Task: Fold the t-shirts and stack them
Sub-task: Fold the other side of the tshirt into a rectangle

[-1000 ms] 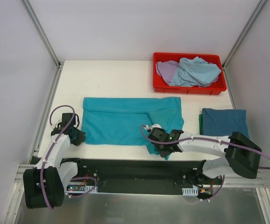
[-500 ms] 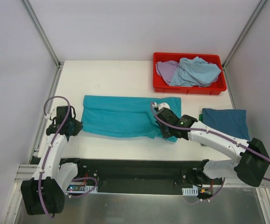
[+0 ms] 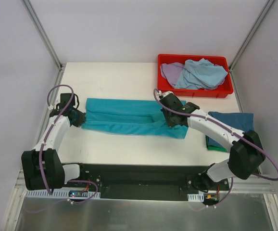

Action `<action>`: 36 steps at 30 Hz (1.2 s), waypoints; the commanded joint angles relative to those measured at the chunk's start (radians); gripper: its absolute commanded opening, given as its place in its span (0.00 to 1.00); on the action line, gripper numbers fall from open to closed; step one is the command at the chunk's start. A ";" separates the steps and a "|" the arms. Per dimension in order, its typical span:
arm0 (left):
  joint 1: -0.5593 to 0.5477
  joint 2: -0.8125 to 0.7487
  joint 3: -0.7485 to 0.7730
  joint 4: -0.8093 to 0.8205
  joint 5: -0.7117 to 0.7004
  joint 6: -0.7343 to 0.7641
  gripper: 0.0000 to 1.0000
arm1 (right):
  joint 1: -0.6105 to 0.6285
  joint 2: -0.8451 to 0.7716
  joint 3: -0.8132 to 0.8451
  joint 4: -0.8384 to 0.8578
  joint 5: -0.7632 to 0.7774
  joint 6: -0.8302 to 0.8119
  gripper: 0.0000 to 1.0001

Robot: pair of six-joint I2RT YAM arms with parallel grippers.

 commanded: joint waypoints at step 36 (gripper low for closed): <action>-0.022 0.476 0.544 0.045 0.076 0.195 0.99 | -0.194 0.323 0.410 -0.003 0.208 -0.041 0.94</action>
